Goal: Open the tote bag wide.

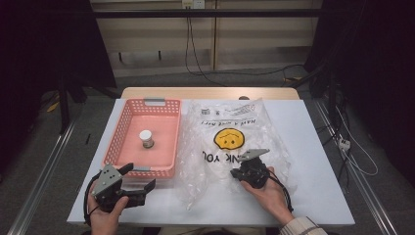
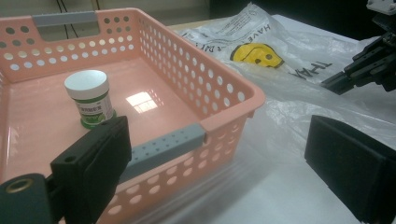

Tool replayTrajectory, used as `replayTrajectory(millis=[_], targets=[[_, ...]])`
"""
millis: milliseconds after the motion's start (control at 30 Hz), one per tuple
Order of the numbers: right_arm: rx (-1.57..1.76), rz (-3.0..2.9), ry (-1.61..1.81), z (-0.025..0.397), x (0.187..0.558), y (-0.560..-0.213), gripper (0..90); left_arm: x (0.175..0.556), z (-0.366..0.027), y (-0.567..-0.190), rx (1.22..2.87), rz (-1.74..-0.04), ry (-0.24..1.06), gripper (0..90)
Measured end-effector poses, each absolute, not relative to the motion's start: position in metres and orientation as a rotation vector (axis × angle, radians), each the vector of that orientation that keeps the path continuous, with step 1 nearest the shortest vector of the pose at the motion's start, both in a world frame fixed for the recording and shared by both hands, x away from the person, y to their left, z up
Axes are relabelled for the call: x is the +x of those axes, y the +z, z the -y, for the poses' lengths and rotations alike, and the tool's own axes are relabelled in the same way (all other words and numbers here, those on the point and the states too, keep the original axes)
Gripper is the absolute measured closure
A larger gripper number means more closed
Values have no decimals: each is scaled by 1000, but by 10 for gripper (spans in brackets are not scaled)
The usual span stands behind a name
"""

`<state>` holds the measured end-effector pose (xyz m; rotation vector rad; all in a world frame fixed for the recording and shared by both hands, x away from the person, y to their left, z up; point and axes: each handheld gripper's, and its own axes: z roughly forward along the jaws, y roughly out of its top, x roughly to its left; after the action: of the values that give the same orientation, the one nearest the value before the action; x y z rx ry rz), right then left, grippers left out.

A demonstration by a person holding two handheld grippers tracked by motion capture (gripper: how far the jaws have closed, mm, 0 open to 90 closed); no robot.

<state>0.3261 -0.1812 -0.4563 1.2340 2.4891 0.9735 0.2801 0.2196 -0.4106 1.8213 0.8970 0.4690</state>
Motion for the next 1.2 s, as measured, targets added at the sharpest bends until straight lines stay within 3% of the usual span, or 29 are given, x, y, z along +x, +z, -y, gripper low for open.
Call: replayTrajectory(millis=[1200], targets=[[1173, -2273, 1381, 192, 337, -409, 900, 279, -221, -409, 1811, -892, 485, 72]])
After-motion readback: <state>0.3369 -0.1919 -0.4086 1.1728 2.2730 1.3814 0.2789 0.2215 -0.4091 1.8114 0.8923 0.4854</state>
